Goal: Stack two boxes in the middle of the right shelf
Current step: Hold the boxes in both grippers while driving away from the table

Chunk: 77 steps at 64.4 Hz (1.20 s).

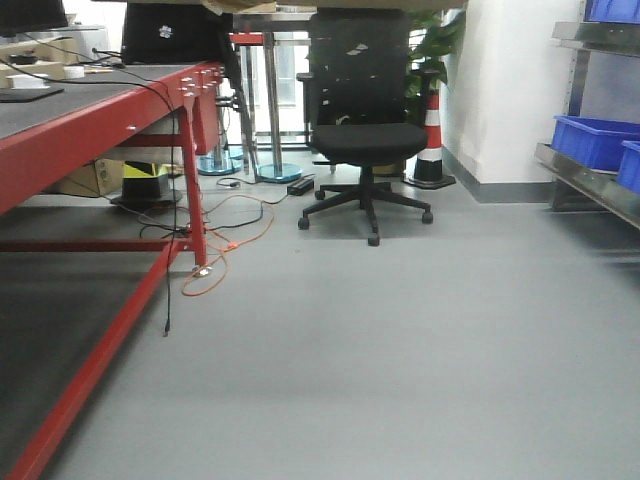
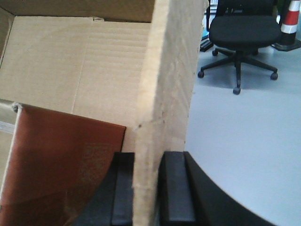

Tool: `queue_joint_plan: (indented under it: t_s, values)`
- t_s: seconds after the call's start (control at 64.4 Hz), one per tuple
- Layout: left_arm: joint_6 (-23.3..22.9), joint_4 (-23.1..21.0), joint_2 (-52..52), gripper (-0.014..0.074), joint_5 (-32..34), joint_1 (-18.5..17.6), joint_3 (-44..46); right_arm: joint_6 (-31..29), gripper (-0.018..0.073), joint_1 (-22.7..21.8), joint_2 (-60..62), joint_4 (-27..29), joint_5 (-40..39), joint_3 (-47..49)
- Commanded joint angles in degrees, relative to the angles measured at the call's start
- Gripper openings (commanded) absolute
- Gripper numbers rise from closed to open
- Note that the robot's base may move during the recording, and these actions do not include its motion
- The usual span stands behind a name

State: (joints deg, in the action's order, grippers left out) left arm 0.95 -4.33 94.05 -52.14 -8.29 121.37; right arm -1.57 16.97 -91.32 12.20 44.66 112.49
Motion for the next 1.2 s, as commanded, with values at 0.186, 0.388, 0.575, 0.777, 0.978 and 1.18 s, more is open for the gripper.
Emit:
queue_joint_plan:
  t_s: [0.186,0.388,0.575,0.777,0.978,1.18]
  values:
    - [0.34,-0.04,-0.75,-0.0111,5.59,0.39,0.58,-0.34,-0.0153,-0.27,1.17,0.63,-3.23,1.0]
    - [0.34,-0.04,-0.75,-0.0111,5.59,0.39,0.58,-0.34,-0.0153,-0.27,1.17,0.63,-3.23,1.0]
    - [0.34,-0.04,-0.75,-0.0111,5.59,0.39,0.58,-0.34,-0.0153,-0.27,1.17,0.63,-3.23,1.0]
    - [0.34,-0.04,-0.75,-0.0111,5.59,0.39,0.58,-0.34,-0.0153,-0.27,1.17,0.63,-3.23,1.0]
    - [0.34,-0.04,-0.75,-0.0111,5.59,0.39,0.58,-0.34,-0.0153,-0.27,1.17,0.63,-3.23,1.0]
    - [0.34,-0.04,-0.75,-0.0111,5.59,0.39,0.58,-0.34,-0.0153,-0.27,1.17,0.63,-3.23,1.0]
